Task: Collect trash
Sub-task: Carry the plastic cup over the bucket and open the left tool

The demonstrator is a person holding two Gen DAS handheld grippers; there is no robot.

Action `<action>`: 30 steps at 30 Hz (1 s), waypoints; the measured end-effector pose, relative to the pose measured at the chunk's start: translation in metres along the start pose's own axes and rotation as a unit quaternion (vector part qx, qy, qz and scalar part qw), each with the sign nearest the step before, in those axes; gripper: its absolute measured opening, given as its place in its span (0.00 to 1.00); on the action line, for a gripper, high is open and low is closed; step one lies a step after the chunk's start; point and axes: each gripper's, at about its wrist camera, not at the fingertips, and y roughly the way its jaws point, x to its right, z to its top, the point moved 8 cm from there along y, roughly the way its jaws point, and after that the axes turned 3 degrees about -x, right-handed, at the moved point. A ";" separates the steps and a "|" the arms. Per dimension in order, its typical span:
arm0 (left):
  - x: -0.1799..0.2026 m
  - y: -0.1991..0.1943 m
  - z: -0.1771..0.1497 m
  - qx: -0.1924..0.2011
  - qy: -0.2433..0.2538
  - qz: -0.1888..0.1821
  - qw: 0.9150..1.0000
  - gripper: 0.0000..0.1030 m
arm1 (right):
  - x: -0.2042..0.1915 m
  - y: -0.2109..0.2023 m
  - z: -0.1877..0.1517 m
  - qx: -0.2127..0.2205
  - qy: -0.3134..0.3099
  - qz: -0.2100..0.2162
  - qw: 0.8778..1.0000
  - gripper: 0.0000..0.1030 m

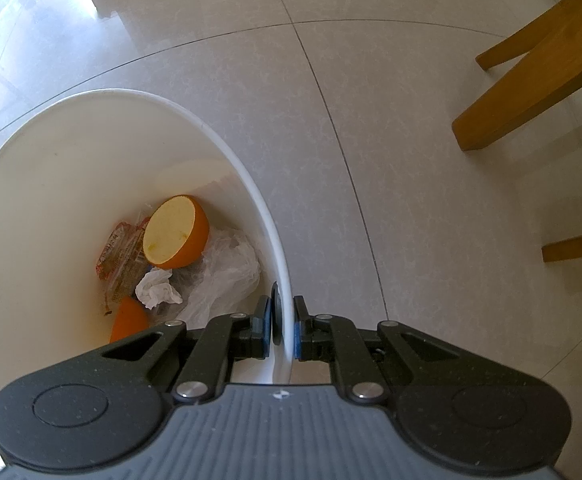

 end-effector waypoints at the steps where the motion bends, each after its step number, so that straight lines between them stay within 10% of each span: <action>1: 0.014 -0.002 0.000 0.004 0.011 -0.010 1.000 0.42 | 0.000 0.000 0.000 0.000 0.000 0.000 1.000 0.12; 11: 0.114 -0.011 0.003 0.005 0.090 -0.085 0.992 0.43 | 0.000 0.000 -0.001 0.001 -0.002 0.000 1.000 0.12; 15: 0.131 -0.009 0.004 0.011 0.090 -0.092 0.992 0.92 | 0.000 0.000 -0.001 0.001 -0.002 0.000 1.000 0.12; 30: 0.082 -0.024 -0.007 0.043 0.056 -0.045 0.997 0.92 | -0.001 0.000 -0.001 0.002 -0.003 -0.002 1.000 0.12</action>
